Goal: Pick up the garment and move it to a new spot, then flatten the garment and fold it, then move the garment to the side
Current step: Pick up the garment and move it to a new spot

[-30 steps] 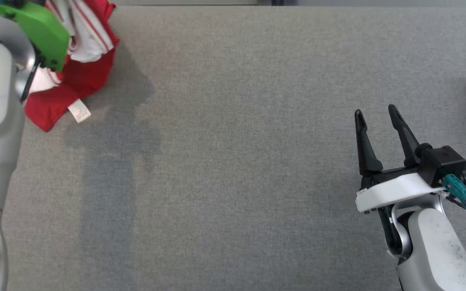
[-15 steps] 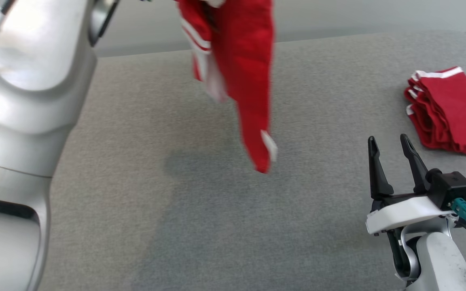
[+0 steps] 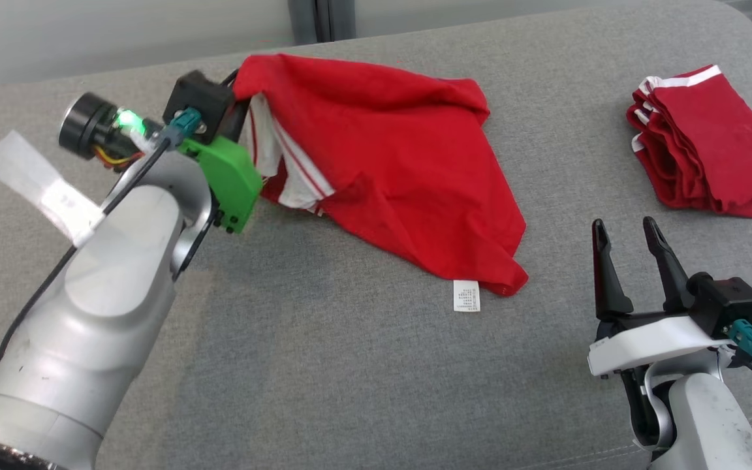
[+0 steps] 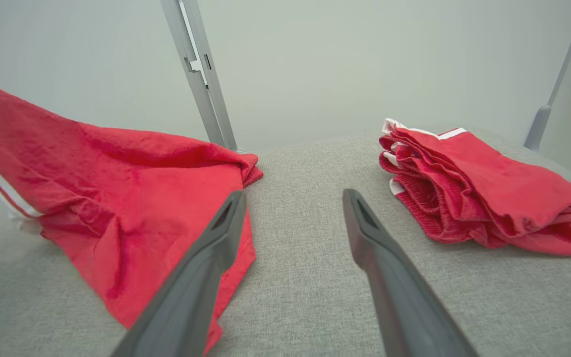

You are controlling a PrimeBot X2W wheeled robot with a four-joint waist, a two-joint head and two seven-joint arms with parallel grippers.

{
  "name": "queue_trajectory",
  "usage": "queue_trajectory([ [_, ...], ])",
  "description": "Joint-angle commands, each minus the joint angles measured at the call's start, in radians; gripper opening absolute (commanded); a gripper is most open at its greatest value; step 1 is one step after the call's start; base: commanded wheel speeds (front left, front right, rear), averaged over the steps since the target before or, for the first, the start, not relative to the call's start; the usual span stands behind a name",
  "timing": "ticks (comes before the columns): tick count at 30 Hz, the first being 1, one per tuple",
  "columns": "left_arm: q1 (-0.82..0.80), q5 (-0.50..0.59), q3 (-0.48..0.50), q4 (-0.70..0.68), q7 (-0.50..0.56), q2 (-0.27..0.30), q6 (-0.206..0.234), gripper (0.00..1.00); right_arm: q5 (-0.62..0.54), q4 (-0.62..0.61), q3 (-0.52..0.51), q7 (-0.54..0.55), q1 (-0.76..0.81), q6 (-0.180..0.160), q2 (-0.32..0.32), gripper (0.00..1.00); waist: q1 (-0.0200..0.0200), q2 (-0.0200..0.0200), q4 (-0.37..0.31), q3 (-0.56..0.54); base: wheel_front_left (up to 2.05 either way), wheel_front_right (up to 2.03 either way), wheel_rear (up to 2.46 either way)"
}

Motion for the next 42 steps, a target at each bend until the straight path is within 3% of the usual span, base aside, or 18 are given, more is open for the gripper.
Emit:
queue_trajectory([
  [1, 0.031, -0.011, 0.008, 0.006, -0.008, 0.020, 0.015, 0.00, 0.005, 0.004, -0.004, -0.007, -0.012, -0.001, -0.002, 1.00, 0.0000, 0.0000, 0.005, 0.010, 0.00, 0.00, 0.00],
  [9, 0.153, -0.051, 0.022, 0.041, -0.020, 0.048, 0.042, 0.00, -0.004, 0.025, -0.002, -0.011, -0.021, -0.001, -0.002, 1.00, 0.0000, 0.0000, 0.045, 0.015, 0.00, 0.00, 0.00],
  [10, 0.161, -0.057, 0.026, 0.042, -0.028, 0.046, 0.045, 0.05, -0.005, 0.027, 0.000, -0.011, -0.022, -0.001, -0.002, 1.00, 0.0000, 0.0000, 0.049, 0.014, 0.00, 0.00, 0.00],
  [12, 0.178, -0.070, 0.035, 0.045, -0.052, 0.040, 0.055, 1.00, -0.008, 0.031, 0.007, -0.011, -0.025, -0.001, -0.002, 1.00, 0.0000, 0.0000, 0.057, 0.011, 0.00, 0.00, 0.00],
  [21, 0.277, -0.151, 0.101, 0.033, -0.193, -0.007, 0.071, 1.00, -0.044, 0.052, 0.022, -0.011, -0.030, -0.001, -0.003, 1.00, 0.0000, 0.0000, 0.080, -0.049, 0.00, 0.00, 0.00],
  [28, 0.421, -0.193, 0.177, -0.065, -0.224, -0.050, 0.098, 1.00, -0.080, 0.065, 0.013, 0.004, 0.005, -0.001, -0.003, 1.00, 0.0000, 0.0000, 0.108, -0.128, 0.00, 0.00, 0.00],
  [42, 0.764, -0.100, 0.349, -0.317, -0.223, -0.107, 0.152, 1.00, -0.073, -0.008, 0.004, 0.018, 0.140, -0.001, -0.003, 1.00, 0.0000, 0.0000, 0.135, -0.211, 0.00, 0.00, 0.00],
])
